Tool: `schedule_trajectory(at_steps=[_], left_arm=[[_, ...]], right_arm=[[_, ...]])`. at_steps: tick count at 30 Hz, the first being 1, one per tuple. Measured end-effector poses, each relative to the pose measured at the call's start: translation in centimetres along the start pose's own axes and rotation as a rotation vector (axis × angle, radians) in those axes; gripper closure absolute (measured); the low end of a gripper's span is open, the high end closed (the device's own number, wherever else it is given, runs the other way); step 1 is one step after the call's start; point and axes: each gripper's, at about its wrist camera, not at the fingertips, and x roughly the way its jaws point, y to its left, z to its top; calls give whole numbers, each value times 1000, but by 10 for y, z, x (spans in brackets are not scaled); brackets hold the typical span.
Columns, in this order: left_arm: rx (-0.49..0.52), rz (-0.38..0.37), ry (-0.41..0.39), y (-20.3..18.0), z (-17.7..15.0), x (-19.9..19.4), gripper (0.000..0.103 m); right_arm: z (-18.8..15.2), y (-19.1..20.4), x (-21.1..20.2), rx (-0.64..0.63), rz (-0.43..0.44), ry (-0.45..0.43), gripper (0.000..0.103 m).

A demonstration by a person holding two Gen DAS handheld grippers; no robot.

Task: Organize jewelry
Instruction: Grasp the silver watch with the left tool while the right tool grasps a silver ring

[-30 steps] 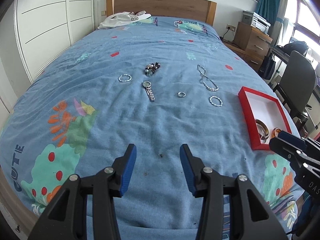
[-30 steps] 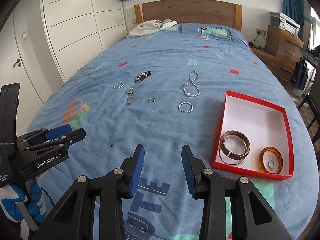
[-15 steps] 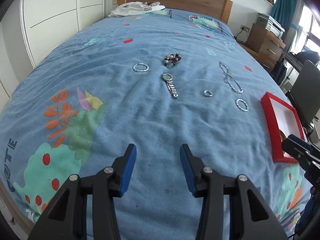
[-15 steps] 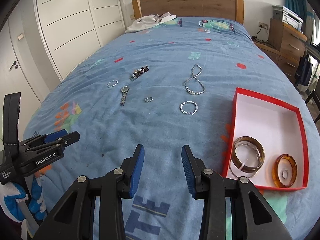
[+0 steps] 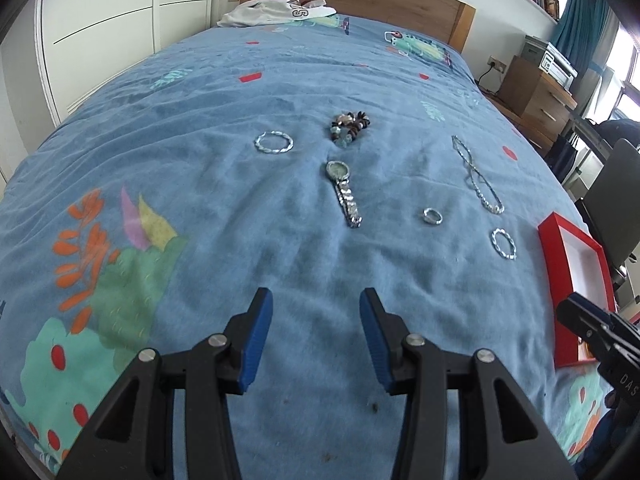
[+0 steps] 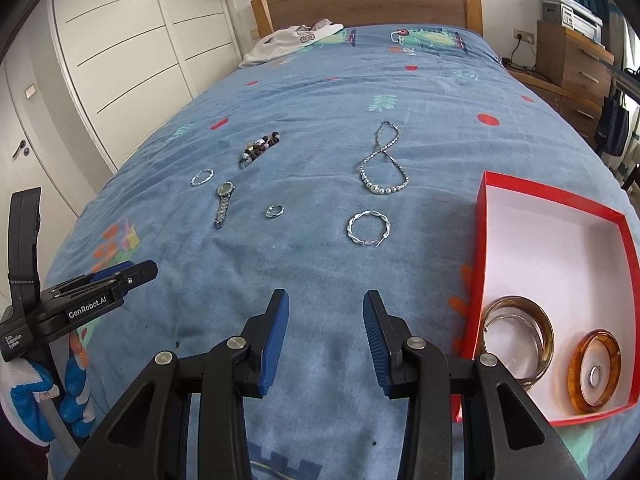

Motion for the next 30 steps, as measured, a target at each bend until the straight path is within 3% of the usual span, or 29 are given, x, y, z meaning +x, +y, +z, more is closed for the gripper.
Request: schedule_trajectory(at_steps=[9, 21, 23, 25, 30], left_arm=[[31, -28, -11, -7, 39, 41, 60], [75, -75, 34, -14, 87, 121, 61], [82, -72, 13, -14, 87, 122, 66], [75, -72, -3, -10, 87, 123, 81], [39, -102, -28, 1, 81, 116, 81]], right_arm=[[19, 5, 34, -27, 45, -1, 65], [45, 17, 92, -71, 113, 13, 65], [48, 21, 102, -80, 120, 18, 65], [51, 25, 113, -88, 130, 19, 65], [57, 34, 128, -106, 147, 14, 69]])
